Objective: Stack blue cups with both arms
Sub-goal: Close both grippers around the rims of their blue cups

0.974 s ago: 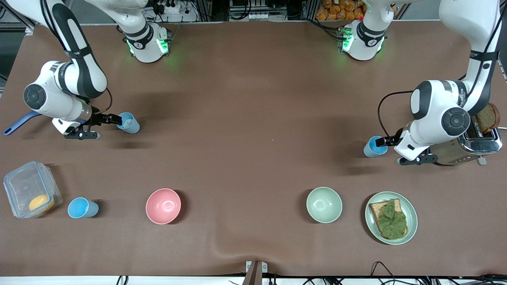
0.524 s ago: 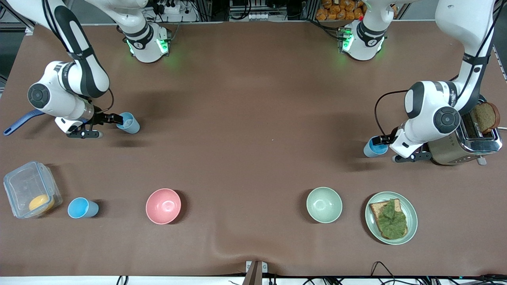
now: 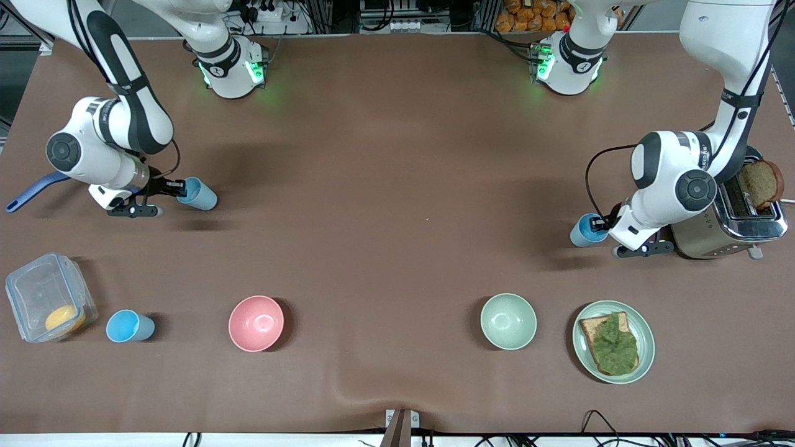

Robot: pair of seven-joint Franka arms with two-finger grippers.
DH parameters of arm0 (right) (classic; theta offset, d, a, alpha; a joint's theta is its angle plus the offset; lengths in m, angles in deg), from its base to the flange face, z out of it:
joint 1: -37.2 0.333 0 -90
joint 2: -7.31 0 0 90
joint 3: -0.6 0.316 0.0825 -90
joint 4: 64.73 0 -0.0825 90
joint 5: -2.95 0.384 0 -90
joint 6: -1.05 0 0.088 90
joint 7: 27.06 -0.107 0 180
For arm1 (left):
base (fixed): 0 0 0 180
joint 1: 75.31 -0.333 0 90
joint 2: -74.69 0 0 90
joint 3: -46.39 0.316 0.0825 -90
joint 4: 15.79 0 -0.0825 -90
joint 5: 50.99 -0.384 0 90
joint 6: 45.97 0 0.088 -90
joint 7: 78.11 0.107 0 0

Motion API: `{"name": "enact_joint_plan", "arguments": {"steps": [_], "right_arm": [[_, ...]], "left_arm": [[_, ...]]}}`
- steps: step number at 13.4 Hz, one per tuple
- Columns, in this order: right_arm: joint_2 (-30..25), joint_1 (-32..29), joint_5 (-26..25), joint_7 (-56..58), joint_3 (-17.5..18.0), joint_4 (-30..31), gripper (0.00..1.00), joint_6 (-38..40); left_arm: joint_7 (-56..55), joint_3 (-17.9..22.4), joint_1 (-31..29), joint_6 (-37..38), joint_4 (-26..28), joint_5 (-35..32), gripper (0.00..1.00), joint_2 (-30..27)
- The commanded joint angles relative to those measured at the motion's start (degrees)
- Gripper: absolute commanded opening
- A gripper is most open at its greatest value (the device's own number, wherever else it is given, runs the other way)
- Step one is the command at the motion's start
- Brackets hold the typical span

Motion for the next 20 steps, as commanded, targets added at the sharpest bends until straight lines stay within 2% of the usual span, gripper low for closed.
{"name": "enact_joint_plan", "arguments": {"steps": [1, 3, 5, 8, 11, 14, 20], "right_arm": [[-0.2, -1.0, 0.0, -2.2, 1.0, 0.5, 0.00, -0.2], [-0.3, -0.5, 0.0, -2.5, 1.0, 0.4, 0.00, 0.3], [-0.4, -0.5, 0.0, -2.5, 1.1, 0.1, 0.00, 0.7], [-0.6, 1.5, 0.0, -4.5, 1.2, -0.8, 0.00, 1.8], [-1.1, 3.9, 0.0, -7.3, 1.3, -2.6, 0.00, 4.7], [-1.1, 6.2, 1.5, -8.4, 1.3, -3.8, 0.00, 5.5], [-1.5, 15.2, 4.8, -16.9, 1.3, -9.6, 0.00, 13.4]], "left_arm": [[-1.3, -0.4, -0.3, -0.1, -1.0, -0.4, 0.00, 0.0], [-1.6, -0.5, -0.5, 2.4, -2.5, -0.3, 0.00, -1.1], [-1.5, -0.5, -0.4, 6.9, -5.0, 3.0, 0.00, -2.6], [-1.6, -0.5, 0.0, 17.3, -12.3, 6.3, 0.00, -3.2], [-2.2, -1.1, 0.2, 22.0, -17.3, 6.7, 0.00, -2.9], [-4.5, -3.4, 0.0, 25.6, -21.0, 6.8, 0.00, -3.0], [-9.5, -8.1, 0.4, 32.5, -28.5, 7.4, 0.00, -2.7]]}}
